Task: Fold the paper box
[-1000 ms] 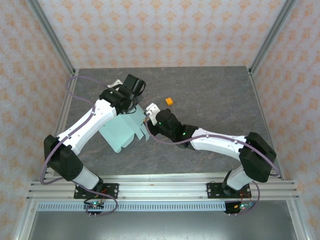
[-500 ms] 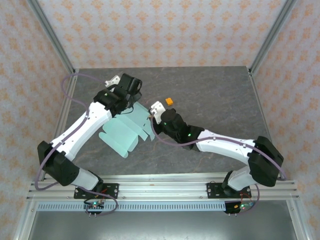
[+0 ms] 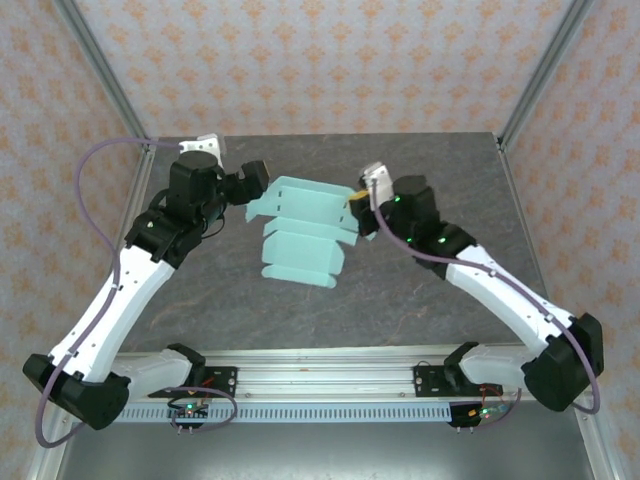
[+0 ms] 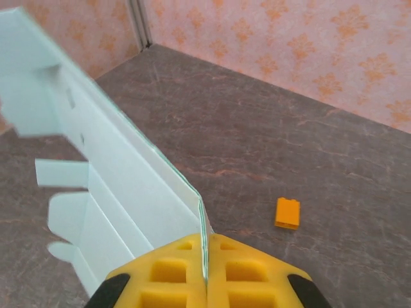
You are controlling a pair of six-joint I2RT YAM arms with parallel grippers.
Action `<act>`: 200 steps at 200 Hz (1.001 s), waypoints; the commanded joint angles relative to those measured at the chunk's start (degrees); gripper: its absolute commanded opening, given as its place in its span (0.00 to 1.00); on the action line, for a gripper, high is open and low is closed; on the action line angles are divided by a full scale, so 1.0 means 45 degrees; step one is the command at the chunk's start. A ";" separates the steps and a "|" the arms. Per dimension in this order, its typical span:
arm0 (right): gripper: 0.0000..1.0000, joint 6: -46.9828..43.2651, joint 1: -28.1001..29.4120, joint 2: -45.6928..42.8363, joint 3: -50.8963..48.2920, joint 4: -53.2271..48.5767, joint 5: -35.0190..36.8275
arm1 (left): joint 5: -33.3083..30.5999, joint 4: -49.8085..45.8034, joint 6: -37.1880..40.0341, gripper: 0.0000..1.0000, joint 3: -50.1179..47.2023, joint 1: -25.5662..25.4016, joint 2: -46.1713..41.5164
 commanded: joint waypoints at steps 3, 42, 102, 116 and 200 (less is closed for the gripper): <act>0.00 0.0469 -0.1205 -0.0476 0.1157 -0.1320 -0.2849 | 0.1608 0.0588 0.3352 0.94 -0.0602 0.0435 -0.0272; 0.00 0.1492 -0.2995 0.0375 0.2948 -0.2749 -0.4753 | 0.3777 0.2573 0.4911 0.95 -0.2119 0.0627 -0.1005; 0.00 0.1726 -0.3577 0.0951 0.4997 -0.5652 -0.3707 | 0.1222 0.3481 0.4739 0.95 -0.2860 0.0632 -0.1499; 0.00 0.1887 -0.3572 0.0903 0.4764 -0.5516 -0.3489 | 0.1751 0.3357 0.4779 0.94 -0.2804 0.0627 -0.1651; 0.00 0.2000 -0.3568 0.1169 0.4759 -0.5749 -0.3445 | 0.5534 0.4792 0.4792 0.97 -0.4102 0.0576 -0.3715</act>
